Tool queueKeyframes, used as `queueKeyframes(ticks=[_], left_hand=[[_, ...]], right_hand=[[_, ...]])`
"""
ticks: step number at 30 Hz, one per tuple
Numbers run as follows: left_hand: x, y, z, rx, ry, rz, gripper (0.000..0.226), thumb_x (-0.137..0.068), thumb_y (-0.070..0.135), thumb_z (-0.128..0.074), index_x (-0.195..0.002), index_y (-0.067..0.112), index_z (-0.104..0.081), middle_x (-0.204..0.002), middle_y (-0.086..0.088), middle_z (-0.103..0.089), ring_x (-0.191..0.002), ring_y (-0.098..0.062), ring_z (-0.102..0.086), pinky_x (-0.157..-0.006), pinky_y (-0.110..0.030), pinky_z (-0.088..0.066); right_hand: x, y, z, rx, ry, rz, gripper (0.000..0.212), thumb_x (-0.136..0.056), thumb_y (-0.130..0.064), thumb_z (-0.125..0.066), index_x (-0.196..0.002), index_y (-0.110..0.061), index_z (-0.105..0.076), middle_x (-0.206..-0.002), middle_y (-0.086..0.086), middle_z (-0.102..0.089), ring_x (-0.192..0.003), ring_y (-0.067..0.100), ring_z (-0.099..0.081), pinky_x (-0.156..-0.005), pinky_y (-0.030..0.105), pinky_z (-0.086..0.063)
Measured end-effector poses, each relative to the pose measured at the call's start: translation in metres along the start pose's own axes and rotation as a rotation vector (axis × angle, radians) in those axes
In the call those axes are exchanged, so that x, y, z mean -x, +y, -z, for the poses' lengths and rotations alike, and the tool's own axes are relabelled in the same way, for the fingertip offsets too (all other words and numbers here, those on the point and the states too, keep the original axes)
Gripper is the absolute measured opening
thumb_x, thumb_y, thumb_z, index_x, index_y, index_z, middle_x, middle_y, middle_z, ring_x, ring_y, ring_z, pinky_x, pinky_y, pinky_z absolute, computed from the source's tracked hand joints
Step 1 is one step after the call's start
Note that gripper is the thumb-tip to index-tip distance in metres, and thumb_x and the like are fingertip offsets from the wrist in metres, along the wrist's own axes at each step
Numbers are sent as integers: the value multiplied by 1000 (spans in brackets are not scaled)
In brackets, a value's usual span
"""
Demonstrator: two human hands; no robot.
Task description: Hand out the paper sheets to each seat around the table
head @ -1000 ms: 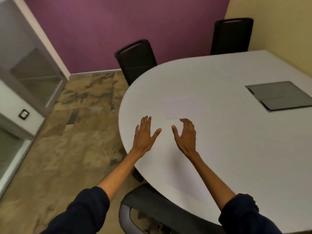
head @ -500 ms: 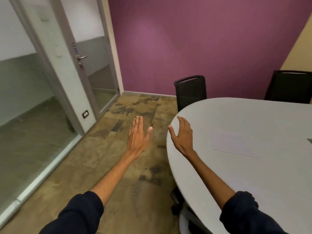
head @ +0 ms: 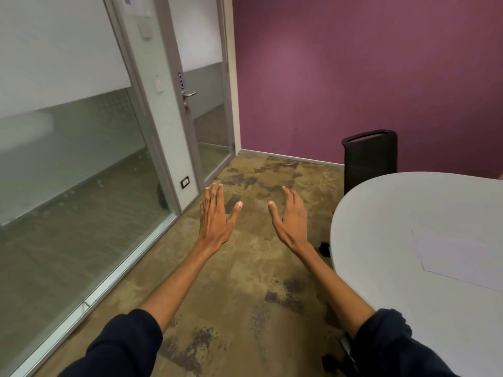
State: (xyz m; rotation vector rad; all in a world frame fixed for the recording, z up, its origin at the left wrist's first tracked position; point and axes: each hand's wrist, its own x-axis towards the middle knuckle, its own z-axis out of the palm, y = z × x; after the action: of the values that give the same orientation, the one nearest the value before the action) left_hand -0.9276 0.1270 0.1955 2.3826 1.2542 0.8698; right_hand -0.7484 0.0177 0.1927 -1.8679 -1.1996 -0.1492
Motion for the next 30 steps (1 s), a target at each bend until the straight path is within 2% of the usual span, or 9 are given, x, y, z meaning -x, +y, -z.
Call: queueKeyframes(ticks=[7, 14, 19, 21, 25, 30], left_hand=[[-73, -60, -34, -15, -11, 49, 79, -94, 69, -25, -156, 26, -1, -165, 2, 3, -152, -15, 9, -123, -50, -6], [-190, -92, -87, -12, -34, 47, 78, -94, 69, -19, -156, 26, 1, -165, 4, 4, -152, -12, 8, -123, -51, -9], [-285, -80, -121, 8, -11, -17, 75, -95, 68, -20, -156, 28, -1, -165, 8, 3, -152, -13, 7, -122, -47, -4], [-319, -69, -136, 17, -19, -46, 72, -97, 63, -23, -156, 26, -4, -165, 6, -2, -152, -14, 4, -123, -49, -8], [-383, -45, -177, 20, -51, -95, 69, -99, 55, -30, -156, 21, -11, -165, 2, -8, -153, -16, 0, -122, -52, -14], [-455, -12, -249, 46, -111, -197, 68, -100, 52, -32, -156, 19, -13, -165, 0, -7, -152, -15, 8, -121, -57, -6]], right_hand=[[-67, 14, -83, -24, -27, -16, 61, -99, -53, -40, -148, -16, -37, -152, 6, -39, -141, 19, -35, -115, 40, -30], [-182, 59, -154, -67, -31, -75, 60, -100, -53, -39, -149, -19, -35, -153, 4, -37, -142, 19, -34, -115, 42, -30], [-263, 101, -173, -91, 11, -138, 63, -100, -53, -37, -151, -17, -31, -153, 8, -38, -142, 22, -34, -115, 39, -27], [-289, 117, -174, -87, 30, -151, 63, -101, -52, -38, -152, -16, -30, -153, 8, -38, -141, 21, -34, -115, 36, -26], [-335, 158, -169, -56, 70, -182, 63, -101, -52, -38, -151, -15, -30, -153, 8, -38, -142, 21, -35, -116, 40, -30], [-381, 224, -158, 23, 150, -292, 63, -100, -51, -41, -152, -15, -30, -154, 7, -37, -142, 21, -34, -116, 40, -30]])
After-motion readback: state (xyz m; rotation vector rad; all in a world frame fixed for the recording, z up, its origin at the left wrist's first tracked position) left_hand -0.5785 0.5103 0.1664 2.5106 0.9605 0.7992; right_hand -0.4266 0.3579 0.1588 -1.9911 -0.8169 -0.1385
